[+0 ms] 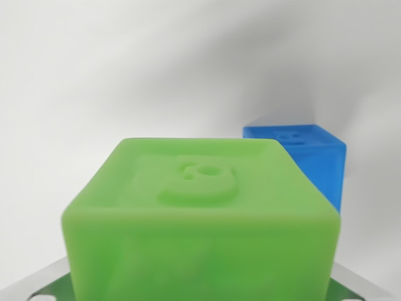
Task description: Stack cube
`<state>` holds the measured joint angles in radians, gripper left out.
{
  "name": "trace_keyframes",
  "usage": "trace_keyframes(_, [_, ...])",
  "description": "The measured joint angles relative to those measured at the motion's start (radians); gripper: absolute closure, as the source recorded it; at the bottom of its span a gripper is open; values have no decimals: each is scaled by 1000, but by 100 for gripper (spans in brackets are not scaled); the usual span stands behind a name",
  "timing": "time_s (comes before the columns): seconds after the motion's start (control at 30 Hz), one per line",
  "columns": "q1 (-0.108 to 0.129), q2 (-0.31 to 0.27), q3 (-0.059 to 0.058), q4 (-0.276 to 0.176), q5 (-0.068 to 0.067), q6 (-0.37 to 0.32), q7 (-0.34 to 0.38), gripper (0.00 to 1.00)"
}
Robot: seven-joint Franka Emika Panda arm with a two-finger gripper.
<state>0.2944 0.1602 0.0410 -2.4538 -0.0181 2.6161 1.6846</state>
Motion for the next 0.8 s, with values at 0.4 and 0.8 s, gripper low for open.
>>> trace_keyframes(0.4, [-12, -72, -3, -61, 7, -10, -23, 100])
trace_keyframes(0.8, [-21, -146, -11, -119, 12, -26, -46, 100])
